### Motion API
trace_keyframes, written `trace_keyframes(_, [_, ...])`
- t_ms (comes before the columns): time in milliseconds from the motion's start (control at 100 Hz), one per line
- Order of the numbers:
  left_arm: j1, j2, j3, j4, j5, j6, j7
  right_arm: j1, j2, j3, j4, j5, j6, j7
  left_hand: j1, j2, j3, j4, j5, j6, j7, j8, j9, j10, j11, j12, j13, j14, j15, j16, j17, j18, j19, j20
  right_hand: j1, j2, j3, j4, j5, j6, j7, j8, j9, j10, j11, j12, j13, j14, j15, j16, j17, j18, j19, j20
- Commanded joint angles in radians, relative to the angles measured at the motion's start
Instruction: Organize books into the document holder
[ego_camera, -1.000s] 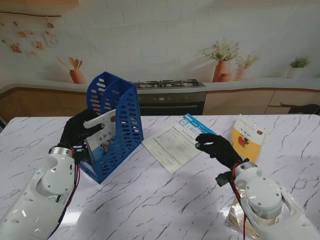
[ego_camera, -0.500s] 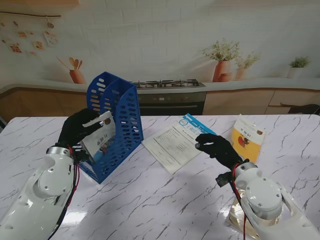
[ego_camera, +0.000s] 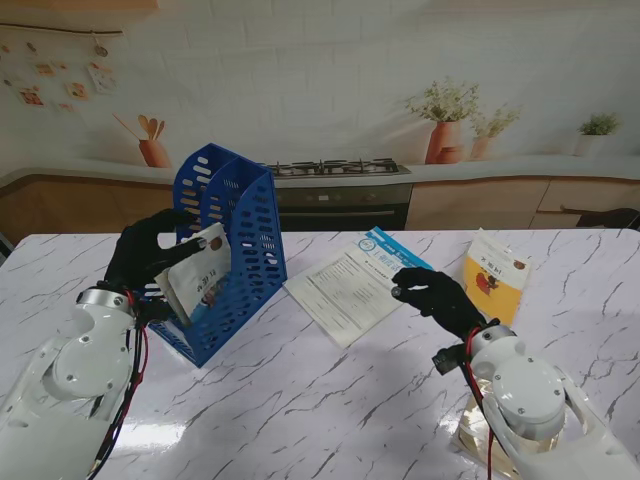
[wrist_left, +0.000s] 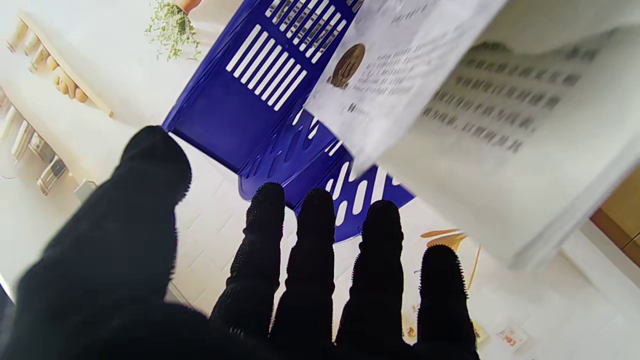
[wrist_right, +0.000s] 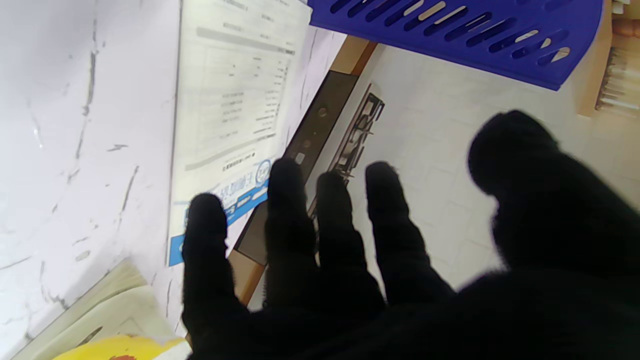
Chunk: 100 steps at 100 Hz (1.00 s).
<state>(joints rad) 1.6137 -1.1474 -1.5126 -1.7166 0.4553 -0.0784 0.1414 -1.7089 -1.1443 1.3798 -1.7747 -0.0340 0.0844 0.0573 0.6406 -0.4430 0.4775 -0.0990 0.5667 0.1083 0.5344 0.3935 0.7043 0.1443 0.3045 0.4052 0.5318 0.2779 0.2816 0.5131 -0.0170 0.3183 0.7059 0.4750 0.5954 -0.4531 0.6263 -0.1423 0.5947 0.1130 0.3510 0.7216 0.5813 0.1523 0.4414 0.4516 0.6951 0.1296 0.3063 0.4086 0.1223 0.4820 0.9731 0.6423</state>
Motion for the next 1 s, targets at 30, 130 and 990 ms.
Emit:
trace_keyframes(30, [0.029,0.001,-0.009,-0.055,0.024,-0.013,-0.003,-0.007,-0.007,-0.005,-0.002,0.007,-0.004,-0.004,-0.024,0.026,-0.034,0.033,-0.027,-0.032,-0.024,-0.019,-0.034,0.006,-0.021,-0.013,-0.031,-0.013,-0.03,-0.013,-0.001,-0.074,-0.067,-0.034,-0.021,0.01,-0.004,0.04,-0.007,-0.02,-0.006,-0.008,0.002,-0.028,-0.009,-0.002,-0.006,-0.015,-0.017,0.006,-0.01,-0.012,-0.004,-0.003])
trace_keyframes(130, [0.045,-0.001,-0.01,-0.09,0.042,-0.017,0.017,-0.005,-0.007,-0.006,0.0,0.011,-0.006,-0.005,-0.022,0.027,-0.045,0.033,-0.021,-0.03,-0.033,-0.022,-0.038,0.007,-0.021,-0.014,-0.03,-0.02,-0.031,-0.018,0.02,-0.121,-0.066,-0.062,-0.018,0.012,-0.007,0.039,-0.009,-0.018,-0.007,-0.008,-0.001,-0.028,-0.008,-0.001,-0.009,-0.015,-0.017,0.007,-0.009,-0.013,-0.004,-0.002])
trace_keyframes(990, [-0.027,-0.021,0.25,-0.138,-0.025,-0.153,0.082,-0.042,-0.006,0.02,-0.021,-0.03,-0.029,-0.022,0.015,0.07,-0.123,0.042,-0.024,-0.018,-0.05,-0.013,-0.035,0.004,-0.028,-0.007,-0.005,-0.007,-0.016,-0.002,0.036,0.039,0.012,-0.035,0.026,0.014,-0.021,0.039,0.028,-0.04,0.024,0.008,0.037,-0.048,0.078,0.099,-0.006,-0.023,0.04,0.039,-0.029,-0.017,-0.017,-0.006])
